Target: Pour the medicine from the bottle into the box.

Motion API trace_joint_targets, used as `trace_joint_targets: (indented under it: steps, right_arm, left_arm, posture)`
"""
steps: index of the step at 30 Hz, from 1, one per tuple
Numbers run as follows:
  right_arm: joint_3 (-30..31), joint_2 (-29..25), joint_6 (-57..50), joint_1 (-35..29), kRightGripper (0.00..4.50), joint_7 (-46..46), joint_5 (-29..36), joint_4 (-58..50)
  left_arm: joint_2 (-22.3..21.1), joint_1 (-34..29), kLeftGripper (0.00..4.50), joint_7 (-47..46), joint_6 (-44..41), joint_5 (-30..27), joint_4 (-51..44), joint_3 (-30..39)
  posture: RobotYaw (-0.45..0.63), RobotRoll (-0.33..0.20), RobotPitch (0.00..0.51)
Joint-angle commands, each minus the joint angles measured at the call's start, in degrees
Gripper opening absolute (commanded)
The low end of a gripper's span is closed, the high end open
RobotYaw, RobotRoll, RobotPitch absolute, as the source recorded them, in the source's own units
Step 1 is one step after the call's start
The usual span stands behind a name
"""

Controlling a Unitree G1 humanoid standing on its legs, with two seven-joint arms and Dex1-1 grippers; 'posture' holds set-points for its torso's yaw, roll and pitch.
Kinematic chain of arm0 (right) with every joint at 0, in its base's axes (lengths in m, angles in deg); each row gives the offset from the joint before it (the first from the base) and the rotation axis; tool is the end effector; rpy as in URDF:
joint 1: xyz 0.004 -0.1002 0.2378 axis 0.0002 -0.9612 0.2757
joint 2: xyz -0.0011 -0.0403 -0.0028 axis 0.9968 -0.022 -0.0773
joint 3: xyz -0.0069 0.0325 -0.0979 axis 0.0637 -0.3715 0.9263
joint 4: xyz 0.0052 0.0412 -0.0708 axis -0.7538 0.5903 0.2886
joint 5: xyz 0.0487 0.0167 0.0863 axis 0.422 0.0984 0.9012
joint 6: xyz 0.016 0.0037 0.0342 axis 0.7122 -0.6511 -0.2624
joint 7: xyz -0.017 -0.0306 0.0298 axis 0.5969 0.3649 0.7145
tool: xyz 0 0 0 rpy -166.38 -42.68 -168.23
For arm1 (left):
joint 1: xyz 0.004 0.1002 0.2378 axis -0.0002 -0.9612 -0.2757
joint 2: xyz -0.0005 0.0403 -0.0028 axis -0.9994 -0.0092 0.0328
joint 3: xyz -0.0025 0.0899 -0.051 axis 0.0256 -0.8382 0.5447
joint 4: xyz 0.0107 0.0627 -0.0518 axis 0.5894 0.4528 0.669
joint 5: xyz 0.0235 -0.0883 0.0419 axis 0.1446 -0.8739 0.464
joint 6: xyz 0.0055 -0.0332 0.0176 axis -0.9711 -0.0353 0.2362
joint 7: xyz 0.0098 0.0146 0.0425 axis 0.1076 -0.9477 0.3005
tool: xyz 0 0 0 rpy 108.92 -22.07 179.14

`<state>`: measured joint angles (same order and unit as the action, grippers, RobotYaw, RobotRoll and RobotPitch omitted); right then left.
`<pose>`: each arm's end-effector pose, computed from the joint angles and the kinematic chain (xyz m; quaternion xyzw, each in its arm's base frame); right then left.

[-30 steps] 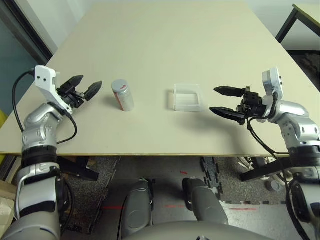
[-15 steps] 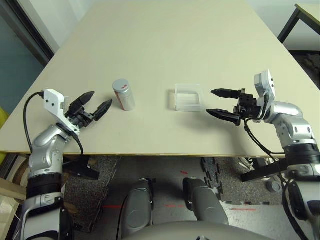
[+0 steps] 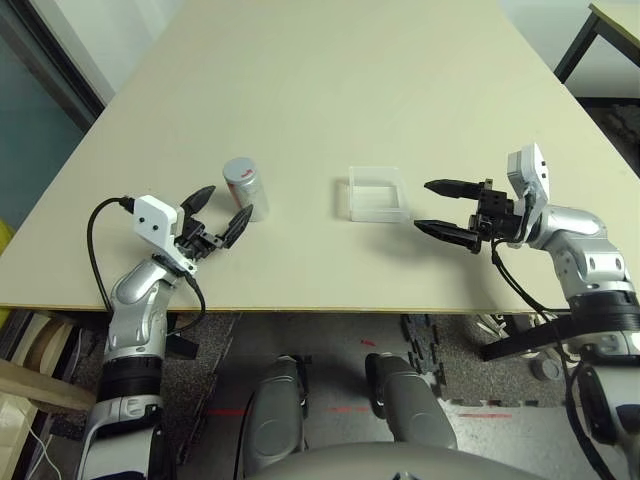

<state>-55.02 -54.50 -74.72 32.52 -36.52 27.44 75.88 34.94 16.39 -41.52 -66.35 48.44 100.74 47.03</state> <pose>0.2867 -0.2635 0.1355 -0.0719 0.0013 0.5438 0.8361 0.2439 0.2642 0.0794 0.0683 -0.0935 -0.2223 0.9681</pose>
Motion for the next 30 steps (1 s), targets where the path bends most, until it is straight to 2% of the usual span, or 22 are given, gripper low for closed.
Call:
trace_joint_targets:
  steps: [1,30]
  right_arm:
    - [0.0,-0.4,0.4,-0.7,4.5,0.3,-0.5,-0.9]
    - [-0.1,-0.7,1.1,-1.8,4.5,2.7,-1.0,-2.5]
  left_arm:
    - [1.7,1.6,4.48,-2.0,1.6,1.4,2.7,-1.2]
    - [6.4,12.8,4.48,-6.1,4.0,3.4,17.0,-3.4]
  posture:
    - [-0.09,0.0,0.156]
    - [-0.14,0.0,0.145]
